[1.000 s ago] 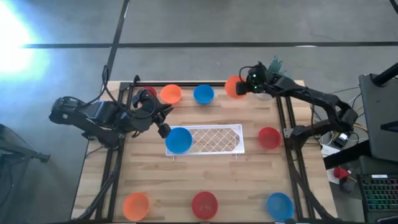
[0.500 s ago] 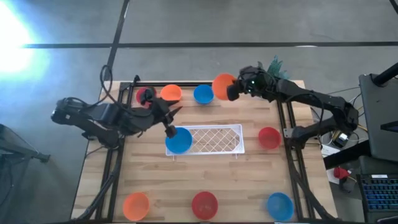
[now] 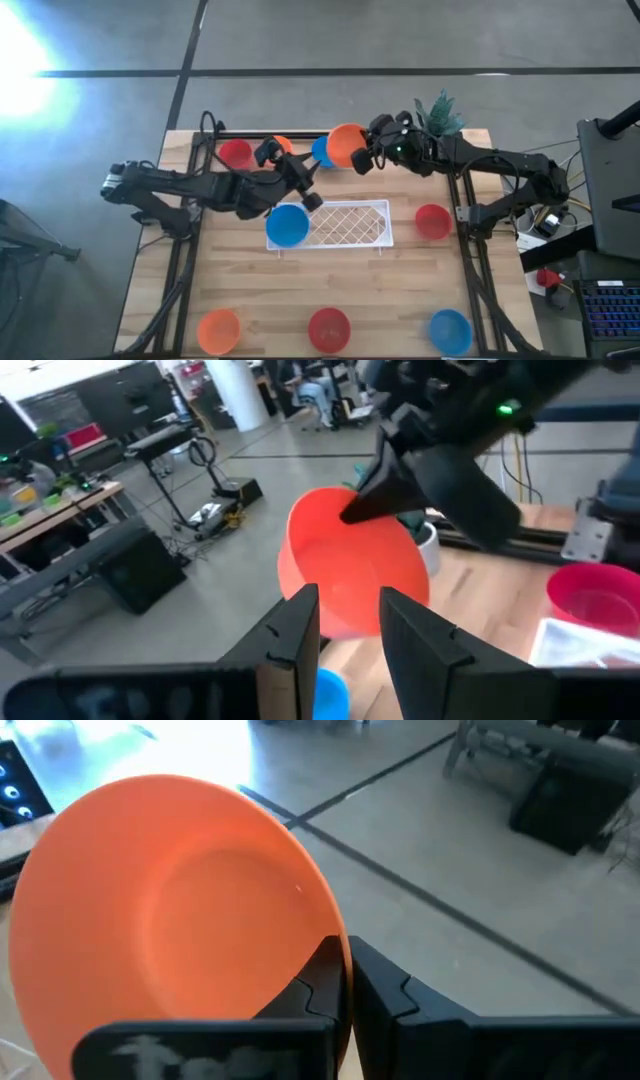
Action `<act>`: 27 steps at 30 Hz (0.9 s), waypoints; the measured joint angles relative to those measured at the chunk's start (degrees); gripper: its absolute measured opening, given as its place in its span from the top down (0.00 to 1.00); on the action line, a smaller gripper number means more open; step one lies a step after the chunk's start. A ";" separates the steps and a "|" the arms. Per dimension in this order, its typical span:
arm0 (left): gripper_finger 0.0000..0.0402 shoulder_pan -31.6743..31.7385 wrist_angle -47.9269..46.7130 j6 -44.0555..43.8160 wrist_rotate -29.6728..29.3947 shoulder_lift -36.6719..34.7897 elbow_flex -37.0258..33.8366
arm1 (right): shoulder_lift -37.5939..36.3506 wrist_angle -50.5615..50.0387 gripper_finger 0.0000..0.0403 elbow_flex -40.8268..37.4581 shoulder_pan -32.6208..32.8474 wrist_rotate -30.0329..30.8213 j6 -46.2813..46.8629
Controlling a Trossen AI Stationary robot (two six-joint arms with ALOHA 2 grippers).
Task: Pick & Place Mini bowls
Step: Put the top right orange bowl on the shelf
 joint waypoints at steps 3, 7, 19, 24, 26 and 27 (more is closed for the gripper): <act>0.74 1.24 1.44 -0.18 0.07 1.25 0.00 | 0.33 0.86 0.98 0.48 1.10 0.73 -0.75; 0.74 2.83 3.53 -2.00 0.10 2.55 0.43 | 0.30 2.18 0.98 0.37 2.31 1.59 -0.91; 0.74 7.00 3.74 -4.60 1.02 5.11 1.05 | 0.30 5.21 0.98 0.28 3.34 1.60 -2.71; 0.74 8.20 3.86 -7.96 1.20 5.11 1.05 | 0.30 5.49 0.98 0.28 3.58 1.64 -3.41; 0.75 8.65 3.85 -9.20 1.70 5.11 1.05 | 0.30 5.86 0.98 0.26 3.58 1.66 -3.43; 0.76 8.84 3.87 -9.25 2.66 5.11 1.05 | 0.30 6.08 0.98 0.26 3.58 1.66 -3.44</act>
